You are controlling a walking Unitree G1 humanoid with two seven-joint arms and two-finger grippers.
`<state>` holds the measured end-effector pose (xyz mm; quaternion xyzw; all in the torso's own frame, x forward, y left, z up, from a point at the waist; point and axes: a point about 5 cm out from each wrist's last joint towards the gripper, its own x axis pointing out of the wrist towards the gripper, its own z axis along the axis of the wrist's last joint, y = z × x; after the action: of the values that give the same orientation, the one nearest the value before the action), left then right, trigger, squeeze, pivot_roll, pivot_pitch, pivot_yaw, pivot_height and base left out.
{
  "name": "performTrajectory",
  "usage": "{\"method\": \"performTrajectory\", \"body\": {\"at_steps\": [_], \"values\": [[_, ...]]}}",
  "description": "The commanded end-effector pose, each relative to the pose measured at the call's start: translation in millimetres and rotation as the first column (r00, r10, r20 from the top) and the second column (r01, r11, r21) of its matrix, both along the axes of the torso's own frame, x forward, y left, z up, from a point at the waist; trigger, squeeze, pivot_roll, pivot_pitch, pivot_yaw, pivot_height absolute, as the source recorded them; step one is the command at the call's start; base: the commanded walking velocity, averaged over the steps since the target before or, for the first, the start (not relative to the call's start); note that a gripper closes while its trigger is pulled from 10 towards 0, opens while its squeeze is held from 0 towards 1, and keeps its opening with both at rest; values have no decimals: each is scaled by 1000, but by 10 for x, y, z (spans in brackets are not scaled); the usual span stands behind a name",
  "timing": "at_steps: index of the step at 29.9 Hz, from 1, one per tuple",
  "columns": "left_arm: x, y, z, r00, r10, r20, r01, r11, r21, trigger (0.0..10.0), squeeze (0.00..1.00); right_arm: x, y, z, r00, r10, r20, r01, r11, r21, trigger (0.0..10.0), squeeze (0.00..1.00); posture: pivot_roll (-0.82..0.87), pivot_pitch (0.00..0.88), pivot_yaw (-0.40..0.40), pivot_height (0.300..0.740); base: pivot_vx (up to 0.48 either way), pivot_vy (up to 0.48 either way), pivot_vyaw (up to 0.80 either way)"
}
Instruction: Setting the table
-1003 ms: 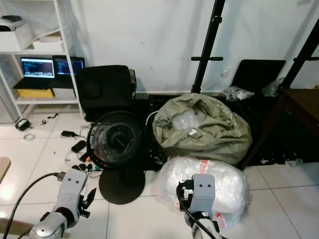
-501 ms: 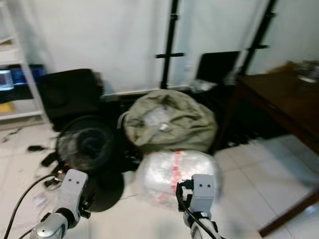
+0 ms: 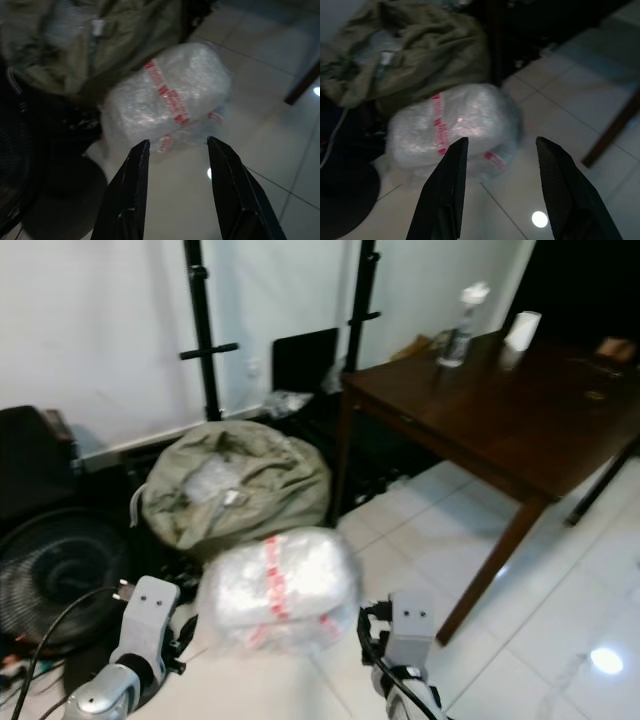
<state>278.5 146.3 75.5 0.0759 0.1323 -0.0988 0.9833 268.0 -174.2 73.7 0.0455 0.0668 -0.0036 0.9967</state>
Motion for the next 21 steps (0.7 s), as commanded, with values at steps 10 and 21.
{"method": "performTrajectory", "body": {"at_steps": [10, 21], "values": [[24, 28, 9, 1000, 7, -3, -7, 998, -64, 10000, 0, -26, -5, -66, 999, -3, -35, 3, 1000, 1, 10000, 0, 35, 69, 61, 740, 0, 0, -800], [41, -8, 52, 1000, -17, 18, 19, 994, -107, 10000, 0, -18, -3, -64, 999, -2, -34, 2, 1000, 0, 10000, 0, 33, 64, 62, 740, 0, 0, -800]]}}
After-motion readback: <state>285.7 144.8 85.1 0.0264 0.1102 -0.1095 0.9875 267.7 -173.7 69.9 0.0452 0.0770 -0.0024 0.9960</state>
